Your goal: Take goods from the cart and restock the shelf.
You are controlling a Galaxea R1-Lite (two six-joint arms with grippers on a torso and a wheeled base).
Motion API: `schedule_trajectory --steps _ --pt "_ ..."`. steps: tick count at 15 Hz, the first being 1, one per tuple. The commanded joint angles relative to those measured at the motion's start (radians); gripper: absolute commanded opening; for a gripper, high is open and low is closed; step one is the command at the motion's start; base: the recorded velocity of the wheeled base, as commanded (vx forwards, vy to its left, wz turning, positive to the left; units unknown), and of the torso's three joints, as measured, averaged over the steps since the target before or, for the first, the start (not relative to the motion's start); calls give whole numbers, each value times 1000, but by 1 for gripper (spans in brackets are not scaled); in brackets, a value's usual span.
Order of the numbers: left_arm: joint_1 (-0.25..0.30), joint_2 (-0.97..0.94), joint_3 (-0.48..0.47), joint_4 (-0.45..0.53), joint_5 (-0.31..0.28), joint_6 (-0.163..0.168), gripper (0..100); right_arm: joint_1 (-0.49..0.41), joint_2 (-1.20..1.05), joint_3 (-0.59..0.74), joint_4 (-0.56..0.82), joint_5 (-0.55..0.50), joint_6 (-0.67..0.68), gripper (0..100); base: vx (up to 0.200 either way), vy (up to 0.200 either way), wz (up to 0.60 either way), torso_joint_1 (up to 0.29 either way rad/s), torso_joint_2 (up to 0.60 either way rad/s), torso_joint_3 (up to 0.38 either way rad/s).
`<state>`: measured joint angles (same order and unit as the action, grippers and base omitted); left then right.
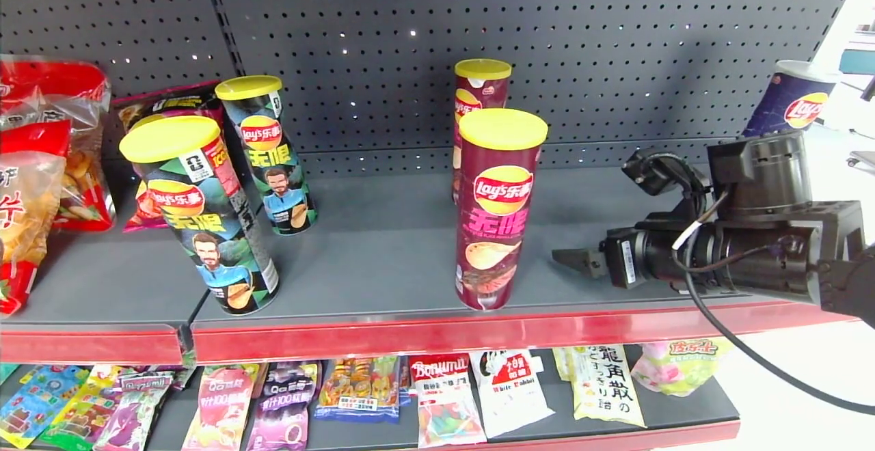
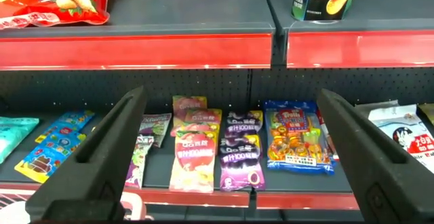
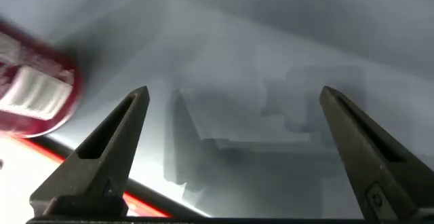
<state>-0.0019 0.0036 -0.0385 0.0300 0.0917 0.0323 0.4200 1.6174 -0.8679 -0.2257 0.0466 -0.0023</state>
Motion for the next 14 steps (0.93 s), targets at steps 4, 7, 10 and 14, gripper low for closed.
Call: schedule_trajectory --steps 4,7,10,14 --pt "0 -1 0 -1 -3 1 100 57 12 1 3 -2 -1 100 0 0 0 0 0 0" --pt "-1 -1 0 -1 -3 1 100 82 24 -3 2 -4 -1 100 0 0 0 0 0 0" --pt "-1 -1 2 -1 -6 1 100 94 32 -3 2 -4 -2 100 0 0 0 0 0 0" --pt "0 -1 0 -1 -7 0 100 102 48 -19 2 -5 -4 100 0 0 0 0 0 0"
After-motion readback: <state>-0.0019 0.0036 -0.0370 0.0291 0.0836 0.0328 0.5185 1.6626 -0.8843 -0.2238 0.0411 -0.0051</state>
